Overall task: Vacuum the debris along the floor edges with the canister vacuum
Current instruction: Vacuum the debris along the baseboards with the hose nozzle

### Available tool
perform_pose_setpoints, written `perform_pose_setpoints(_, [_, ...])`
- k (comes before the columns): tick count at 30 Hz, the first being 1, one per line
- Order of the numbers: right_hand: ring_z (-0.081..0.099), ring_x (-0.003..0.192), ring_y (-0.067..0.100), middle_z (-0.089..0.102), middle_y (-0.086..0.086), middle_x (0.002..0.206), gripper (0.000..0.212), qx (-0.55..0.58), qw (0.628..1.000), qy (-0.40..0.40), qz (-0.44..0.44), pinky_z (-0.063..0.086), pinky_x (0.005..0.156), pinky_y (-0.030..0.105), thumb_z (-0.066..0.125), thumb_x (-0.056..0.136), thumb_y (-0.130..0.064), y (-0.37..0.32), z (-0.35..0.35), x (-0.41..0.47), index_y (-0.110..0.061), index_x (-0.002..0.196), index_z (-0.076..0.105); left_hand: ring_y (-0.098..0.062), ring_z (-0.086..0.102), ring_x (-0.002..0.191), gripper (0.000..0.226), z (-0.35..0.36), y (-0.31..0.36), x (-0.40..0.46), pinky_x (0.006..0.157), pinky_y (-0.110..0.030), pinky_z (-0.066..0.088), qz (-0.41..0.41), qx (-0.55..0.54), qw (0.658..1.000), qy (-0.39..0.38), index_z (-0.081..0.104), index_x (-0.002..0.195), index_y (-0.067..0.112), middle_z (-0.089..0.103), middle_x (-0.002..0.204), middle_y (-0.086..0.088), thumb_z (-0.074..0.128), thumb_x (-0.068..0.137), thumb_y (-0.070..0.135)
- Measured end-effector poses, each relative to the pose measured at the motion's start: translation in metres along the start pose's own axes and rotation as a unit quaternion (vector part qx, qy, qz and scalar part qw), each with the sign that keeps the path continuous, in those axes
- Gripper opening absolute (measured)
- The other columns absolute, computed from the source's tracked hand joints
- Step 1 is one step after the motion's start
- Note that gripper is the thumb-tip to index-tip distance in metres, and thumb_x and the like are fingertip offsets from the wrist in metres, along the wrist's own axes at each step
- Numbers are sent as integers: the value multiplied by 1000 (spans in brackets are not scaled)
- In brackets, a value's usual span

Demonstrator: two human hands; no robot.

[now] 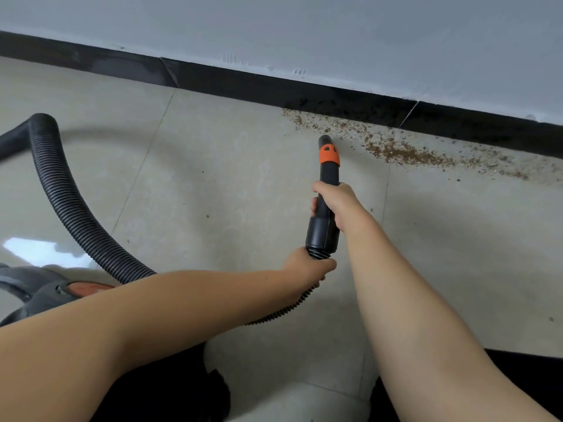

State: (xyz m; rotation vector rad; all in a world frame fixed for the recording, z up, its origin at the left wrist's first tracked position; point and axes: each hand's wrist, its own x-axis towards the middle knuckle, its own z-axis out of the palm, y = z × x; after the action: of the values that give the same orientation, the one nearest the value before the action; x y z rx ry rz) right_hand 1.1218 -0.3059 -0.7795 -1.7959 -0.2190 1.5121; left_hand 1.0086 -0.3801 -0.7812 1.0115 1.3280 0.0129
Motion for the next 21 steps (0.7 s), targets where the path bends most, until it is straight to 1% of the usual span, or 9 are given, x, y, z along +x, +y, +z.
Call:
perform_pose_setpoints(2, [48, 40, 17, 51, 7, 57, 12, 20, 1000, 17, 4, 46, 50, 28, 55, 83, -5, 2, -12, -1, -10, 84, 45, -15, 52, 62, 11, 7, 2, 1, 60, -25, 47, 2, 8, 1000, -15, 51, 84, 21, 53, 70, -1, 60, 80, 15])
perform_pose_setpoints(6, [47, 41, 17, 50, 7, 56, 12, 51, 998, 47, 11, 44, 47, 27, 55, 84, -3, 4, -31, -3, -9, 83, 45, -12, 49, 55, 12, 18, 5, 4, 52, -19, 43, 1, 24, 999, -36, 50, 81, 22, 52, 67, 0, 60, 80, 16])
perform_pose_setpoints(8, [47, 43, 18, 50, 8, 57, 12, 52, 997, 55, 9, 44, 48, 28, 55, 84, -3, 3, -35, -2, -10, 83, 45, -12, 48, 55, 11, 22, 7, 5, 52, -19, 44, -1, 22, 999, -37, 51, 85, 20, 53, 67, 0, 60, 80, 16])
perform_pose_setpoints(10, [47, 43, 18, 50, 8, 57, 12, 46, 997, 58, 5, 44, 48, 28, 55, 84, -3, 1, -35, 0, -10, 82, 45, -13, 50, 58, 13, 23, 8, 6, 55, -21, 45, 1, 15, 999, -32, 53, 90, 18, 53, 68, 0, 60, 80, 15])
perform_pose_setpoints(14, [48, 40, 17, 50, 7, 57, 11, 33, 999, 41, -2, 45, 47, 26, 55, 84, -4, -2, -21, 4, -9, 85, 45, -13, 52, 62, 11, 14, 6, 9, 58, -23, 46, 10, -1, 1000, -18, 52, 84, 20, 53, 71, 0, 60, 80, 14])
perform_pose_setpoints(17, [48, 41, 18, 51, 7, 56, 12, 17, 1000, 21, -4, 46, 50, 28, 55, 83, -5, 0, -4, 7, -9, 87, 45, -13, 52, 60, 10, 2, 0, 8, 59, -24, 47, 4, 0, 1000, 5, 52, 82, 22, 54, 69, 0, 60, 80, 16])
perform_pose_setpoints(21, [49, 37, 16, 52, 6, 55, 12, -11, 1000, -7, -6, 48, 51, 27, 55, 81, -5, 0, 18, 11, -11, 85, 45, -12, 51, 57, 11, -11, -6, 6, 58, -23, 47, 0, -9, 999, 32, 52, 83, 23, 54, 68, 1, 60, 80, 17])
